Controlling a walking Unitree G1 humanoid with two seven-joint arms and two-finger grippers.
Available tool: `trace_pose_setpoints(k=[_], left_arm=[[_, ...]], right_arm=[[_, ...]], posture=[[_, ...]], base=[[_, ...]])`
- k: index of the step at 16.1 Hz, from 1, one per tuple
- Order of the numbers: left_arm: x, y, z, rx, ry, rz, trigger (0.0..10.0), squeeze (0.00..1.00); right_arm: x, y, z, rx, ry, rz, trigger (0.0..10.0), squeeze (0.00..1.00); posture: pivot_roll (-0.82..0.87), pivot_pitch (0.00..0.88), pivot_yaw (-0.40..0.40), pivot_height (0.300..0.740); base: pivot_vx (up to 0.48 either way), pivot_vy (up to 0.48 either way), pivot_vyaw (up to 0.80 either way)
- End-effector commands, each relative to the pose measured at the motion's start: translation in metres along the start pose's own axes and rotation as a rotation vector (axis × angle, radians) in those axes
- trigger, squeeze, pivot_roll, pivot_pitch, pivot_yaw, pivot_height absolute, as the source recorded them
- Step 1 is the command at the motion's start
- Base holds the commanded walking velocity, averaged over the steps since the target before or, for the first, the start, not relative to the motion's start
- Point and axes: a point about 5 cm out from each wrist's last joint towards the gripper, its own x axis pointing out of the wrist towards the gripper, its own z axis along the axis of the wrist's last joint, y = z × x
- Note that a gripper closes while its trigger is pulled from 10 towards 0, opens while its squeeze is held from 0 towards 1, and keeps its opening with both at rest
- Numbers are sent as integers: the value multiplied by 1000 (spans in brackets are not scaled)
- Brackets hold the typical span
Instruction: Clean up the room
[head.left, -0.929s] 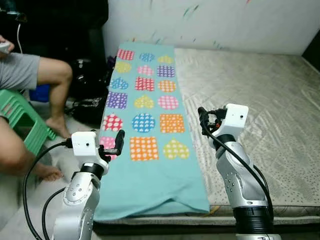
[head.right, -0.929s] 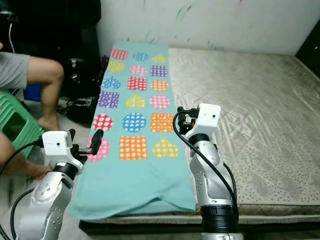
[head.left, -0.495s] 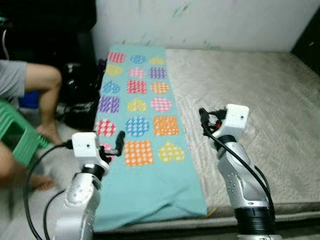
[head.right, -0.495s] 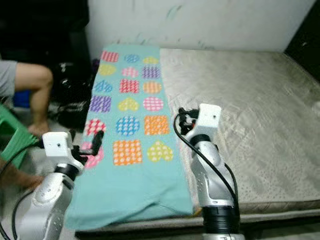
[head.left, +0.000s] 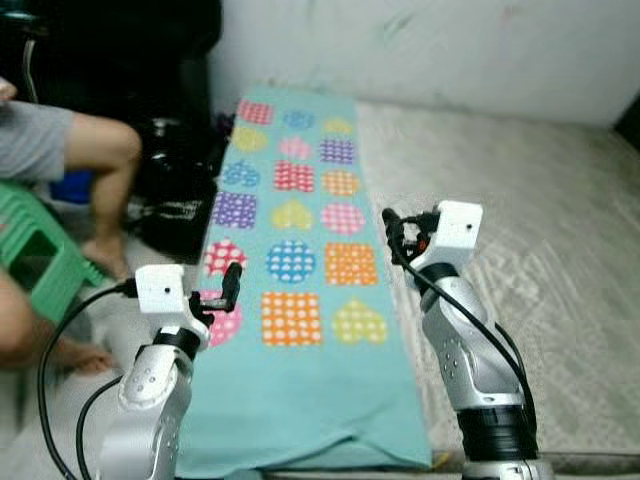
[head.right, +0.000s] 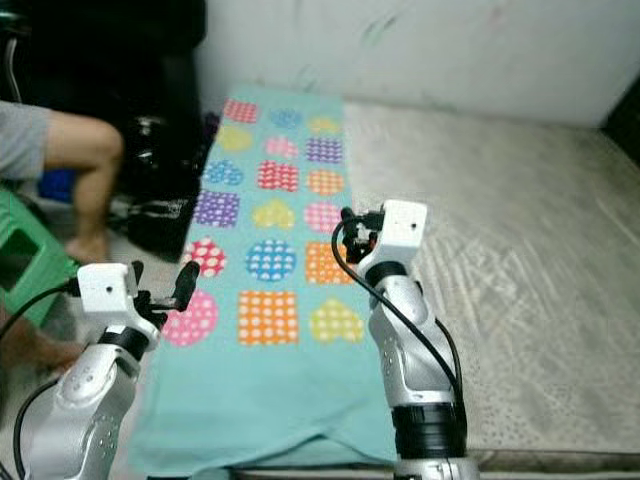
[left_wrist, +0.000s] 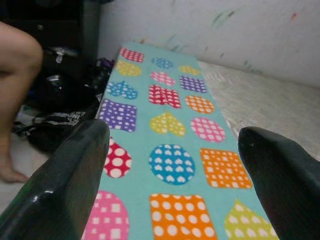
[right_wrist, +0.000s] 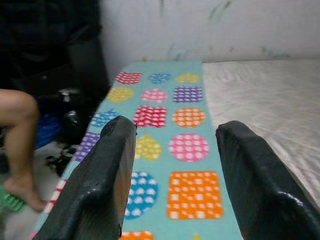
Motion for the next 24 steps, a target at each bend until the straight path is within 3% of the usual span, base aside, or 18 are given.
trace_pose_setpoints(k=[1,15,24], left_arm=[[2,-8,1,2,-5,-22,10000,0],[-1,-8,-1,-4,-1,6,10000,0],[0,-9,0,-15,-9,0,10000,0]], right_arm=[[-3,-16,0,-8,-2,-53,10000,0],[-5,-12,-5,-5,21,-11,10000,0],[-4,-8,-5,3,21,18,10000,0]], posture=[[-7,78,-63,740],[-4,87,-75,740],[-4,82,-80,663]], base=[[0,0,0],[0,0,0],[0,0,0]])
